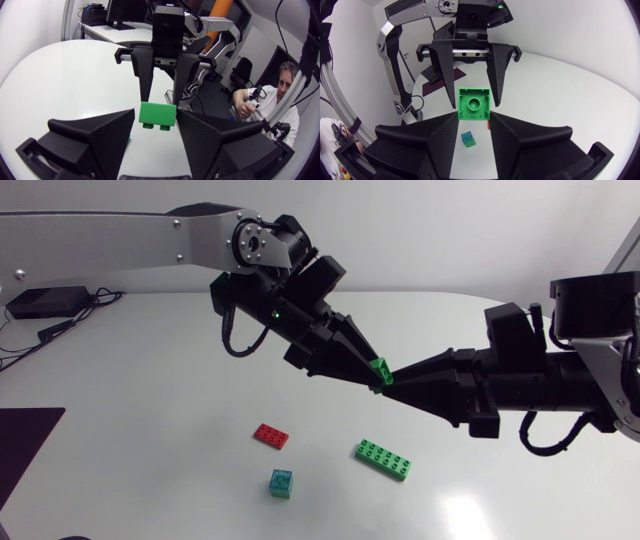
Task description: Separate the duplo bricks
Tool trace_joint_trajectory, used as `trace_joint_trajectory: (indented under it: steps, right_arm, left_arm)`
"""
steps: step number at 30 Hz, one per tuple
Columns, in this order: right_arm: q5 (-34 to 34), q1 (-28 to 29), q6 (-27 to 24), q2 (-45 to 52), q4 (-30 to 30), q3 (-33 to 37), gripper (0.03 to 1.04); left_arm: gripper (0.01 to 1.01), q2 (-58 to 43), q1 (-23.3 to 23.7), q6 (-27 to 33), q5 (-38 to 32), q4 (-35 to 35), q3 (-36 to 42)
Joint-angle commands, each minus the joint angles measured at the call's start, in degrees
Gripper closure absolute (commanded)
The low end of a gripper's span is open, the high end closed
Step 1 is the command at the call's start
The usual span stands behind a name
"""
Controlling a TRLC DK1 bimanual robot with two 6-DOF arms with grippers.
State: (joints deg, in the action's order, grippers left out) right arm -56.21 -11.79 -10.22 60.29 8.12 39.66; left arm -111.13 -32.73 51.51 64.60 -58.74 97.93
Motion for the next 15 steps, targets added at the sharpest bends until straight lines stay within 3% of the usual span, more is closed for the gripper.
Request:
trace_joint_trajectory:
  steps: [1,9,15]
  right_arm:
    - [-0.75,-0.34,1.17,0.97,-1.09,0.59,0.82]
    - [-0.92,-0.16,1.17,0.79,-1.44,0.07,0.82]
    - [-1.10,-0.07,1.25,0.88,-1.79,-0.28,0.82]
  left_arm:
    - [0.585,-1.72,0.04,-0.53,1.32,-0.76,1.39]
    - [0.692,-1.63,0.04,0.00,2.20,-1.99,1.30]
    - [0.707,-1.28,-0.23,1.05,3.08,-3.40,1.21]
